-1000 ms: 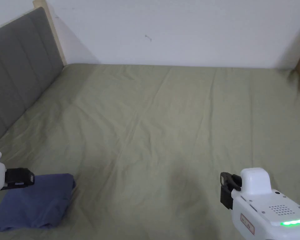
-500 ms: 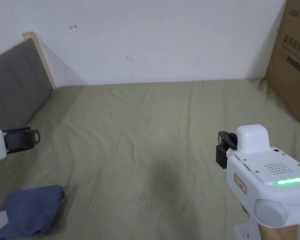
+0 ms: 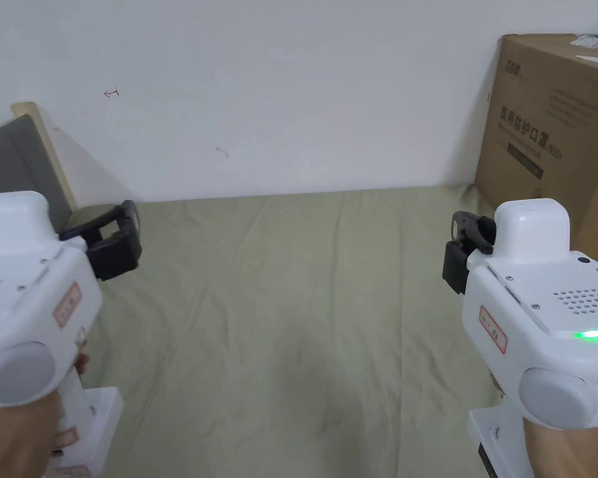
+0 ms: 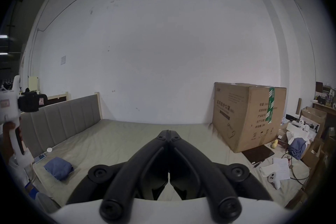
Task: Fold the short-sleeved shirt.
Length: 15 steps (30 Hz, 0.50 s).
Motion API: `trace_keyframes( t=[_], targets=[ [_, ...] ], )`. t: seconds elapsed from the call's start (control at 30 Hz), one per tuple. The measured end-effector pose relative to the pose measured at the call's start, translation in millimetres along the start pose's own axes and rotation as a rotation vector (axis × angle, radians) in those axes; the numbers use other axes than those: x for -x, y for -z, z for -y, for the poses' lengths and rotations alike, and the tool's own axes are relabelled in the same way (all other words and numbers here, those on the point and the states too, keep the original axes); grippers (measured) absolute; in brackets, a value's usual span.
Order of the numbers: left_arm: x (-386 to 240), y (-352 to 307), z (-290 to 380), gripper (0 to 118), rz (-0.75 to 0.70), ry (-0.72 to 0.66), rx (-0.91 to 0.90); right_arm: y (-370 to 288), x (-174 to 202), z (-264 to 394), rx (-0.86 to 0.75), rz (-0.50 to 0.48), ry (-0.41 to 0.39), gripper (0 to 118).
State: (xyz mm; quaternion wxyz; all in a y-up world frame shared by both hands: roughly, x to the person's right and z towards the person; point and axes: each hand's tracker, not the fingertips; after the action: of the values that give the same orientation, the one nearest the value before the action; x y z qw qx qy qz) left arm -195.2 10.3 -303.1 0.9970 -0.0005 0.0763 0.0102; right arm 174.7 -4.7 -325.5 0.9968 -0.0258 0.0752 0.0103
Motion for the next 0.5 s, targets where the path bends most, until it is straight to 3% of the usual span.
trace_keyframes(
  t=[0.03,0.07,0.1,0.13,0.5],
  targets=[
    [-9.6,-2.0,4.5,56,0.011,0.001,-0.007,-2.8,-1.9,-1.3,-0.006,0.002,-0.004,0],
    [-18.1,-2.5,8.9,27,0.028,0.009,-0.015,-5.9,-3.4,-1.9,-0.012,0.009,-0.003,0],
    [-24.8,-2.0,12.1,9,0.034,0.007,-0.009,-8.2,-4.6,-2.1,-0.017,0.012,-0.003,0],
    [-30.1,2.9,17.5,0,0.045,0.007,0.002,-10.8,-6.5,-2.8,-0.020,0.010,0.003,0],
    [-58.2,6.7,50.0,0,0.143,-0.016,0.004,-15.4,-12.0,4.6,-0.042,0.041,-0.015,0]
  ],
)
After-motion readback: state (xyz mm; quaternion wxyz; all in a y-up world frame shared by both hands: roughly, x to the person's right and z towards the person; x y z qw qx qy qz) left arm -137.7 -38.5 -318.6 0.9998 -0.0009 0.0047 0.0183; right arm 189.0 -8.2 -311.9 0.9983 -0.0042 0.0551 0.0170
